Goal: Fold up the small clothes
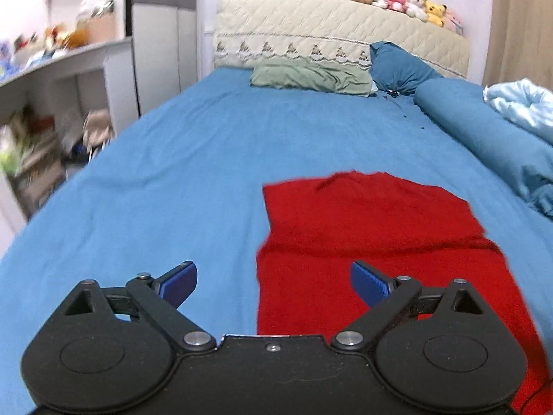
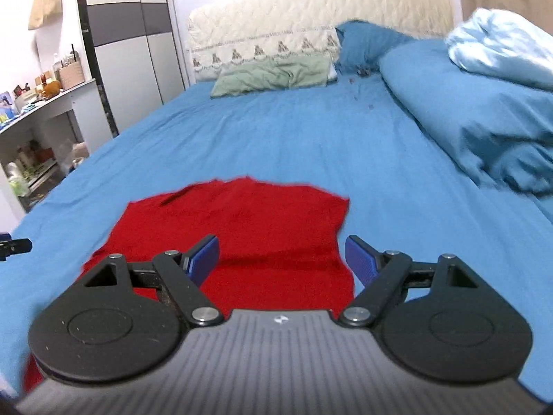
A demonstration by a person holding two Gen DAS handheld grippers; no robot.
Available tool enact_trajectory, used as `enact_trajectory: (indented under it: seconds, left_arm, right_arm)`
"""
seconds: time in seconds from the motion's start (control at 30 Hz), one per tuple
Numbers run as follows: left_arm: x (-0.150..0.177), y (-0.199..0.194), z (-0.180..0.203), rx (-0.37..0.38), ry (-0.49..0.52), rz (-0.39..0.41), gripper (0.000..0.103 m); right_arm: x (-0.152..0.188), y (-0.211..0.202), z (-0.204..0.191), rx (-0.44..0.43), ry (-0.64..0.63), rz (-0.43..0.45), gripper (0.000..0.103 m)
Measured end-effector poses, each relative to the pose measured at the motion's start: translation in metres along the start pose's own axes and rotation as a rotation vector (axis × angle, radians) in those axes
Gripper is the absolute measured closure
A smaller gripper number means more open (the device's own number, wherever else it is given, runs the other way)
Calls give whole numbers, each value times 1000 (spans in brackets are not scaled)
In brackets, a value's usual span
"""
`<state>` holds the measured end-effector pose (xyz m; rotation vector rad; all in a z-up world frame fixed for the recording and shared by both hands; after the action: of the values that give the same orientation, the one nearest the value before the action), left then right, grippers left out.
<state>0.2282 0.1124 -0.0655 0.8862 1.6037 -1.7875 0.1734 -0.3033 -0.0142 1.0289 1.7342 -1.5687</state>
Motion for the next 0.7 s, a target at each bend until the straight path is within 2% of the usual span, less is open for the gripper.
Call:
enact_trajectory:
  seconds: [0.17,0.33,0.37,0.4,0.43,0.6,0.7]
  left_arm:
    - [56,-40,-8,48,-69,-111,9]
    - [107,-38,-7,36,-76,-234,23]
    - [116,-37,-10,34,-86,-255,29]
    - [124,-34,-10,34,-98,-275,36]
    - [132,-34,-10,35,-109,-294,38]
    - [153,-25,-8,27,-108,-350,50]
    - [159,-21,-8,18,-111,-351,54]
  right_arm:
    - [41,-63,0,2,-9,-109,8]
    - [120,-79,2,28,5,-255,12]
    - [134,-78,3,32,25,-274,14]
    - [149,-76,6,39,51,-298,21]
    - [162,-74,7,51,74,-319,27]
    - [199,-66,5,87,127,-358,42]
    - [210,-64,1,102,131,-358,45]
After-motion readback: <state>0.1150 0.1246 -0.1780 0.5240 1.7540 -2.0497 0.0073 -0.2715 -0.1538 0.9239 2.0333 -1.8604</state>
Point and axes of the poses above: each gripper's, at about its wrist camera, not at the fingertips, and y roughly the way its jaws point, z to its right, x to its underside, the point moved 4 cm from there along y, roughly the way its jaws point, and after that the axes turned 1 degree about z, right-handed, at the moved point
